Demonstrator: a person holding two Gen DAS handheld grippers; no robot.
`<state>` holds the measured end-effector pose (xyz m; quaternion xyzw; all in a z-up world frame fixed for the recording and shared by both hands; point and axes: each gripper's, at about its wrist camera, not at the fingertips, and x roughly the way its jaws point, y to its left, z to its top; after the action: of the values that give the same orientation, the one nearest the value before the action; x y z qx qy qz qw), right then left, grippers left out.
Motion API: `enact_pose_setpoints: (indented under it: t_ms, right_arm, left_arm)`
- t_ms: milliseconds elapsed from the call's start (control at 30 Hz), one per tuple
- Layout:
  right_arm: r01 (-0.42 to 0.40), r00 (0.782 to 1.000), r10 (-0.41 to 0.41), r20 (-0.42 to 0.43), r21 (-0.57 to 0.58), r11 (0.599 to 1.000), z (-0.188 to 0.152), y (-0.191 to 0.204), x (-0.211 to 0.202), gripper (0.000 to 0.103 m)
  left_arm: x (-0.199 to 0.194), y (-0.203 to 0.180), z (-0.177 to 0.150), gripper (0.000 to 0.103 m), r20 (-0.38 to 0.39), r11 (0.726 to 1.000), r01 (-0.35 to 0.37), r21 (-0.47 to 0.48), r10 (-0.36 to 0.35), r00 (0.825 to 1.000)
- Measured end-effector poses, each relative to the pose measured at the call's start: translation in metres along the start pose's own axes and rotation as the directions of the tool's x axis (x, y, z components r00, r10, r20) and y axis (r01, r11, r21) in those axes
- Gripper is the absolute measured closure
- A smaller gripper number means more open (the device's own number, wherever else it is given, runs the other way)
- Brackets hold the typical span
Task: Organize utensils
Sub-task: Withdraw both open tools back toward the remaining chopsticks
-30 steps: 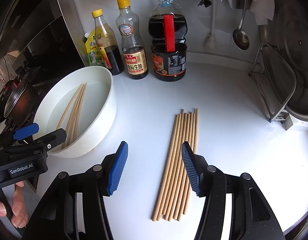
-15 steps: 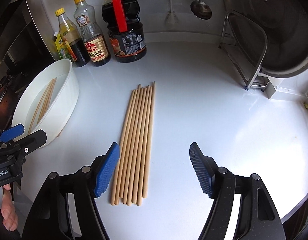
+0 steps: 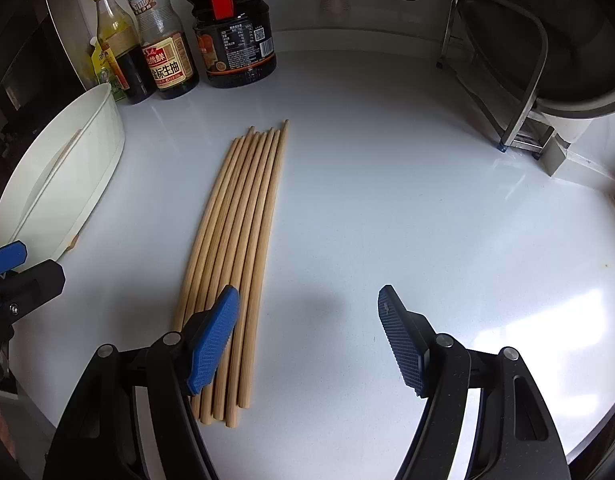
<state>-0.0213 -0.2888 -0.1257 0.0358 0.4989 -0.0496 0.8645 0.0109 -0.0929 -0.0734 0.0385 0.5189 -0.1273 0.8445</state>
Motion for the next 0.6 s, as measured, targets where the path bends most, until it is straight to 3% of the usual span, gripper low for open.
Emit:
enact_pose_setpoints:
  t_ms: [600]
  right_arm:
    - [0.027,1.000,-0.027,0.005,-0.026,0.999,0.000,0.002,0.018,0.034]
  left_arm:
    - [0.016,-0.008,-0.001,0.008,-0.021,1.000,0.005,-0.001,-0.005,1.000]
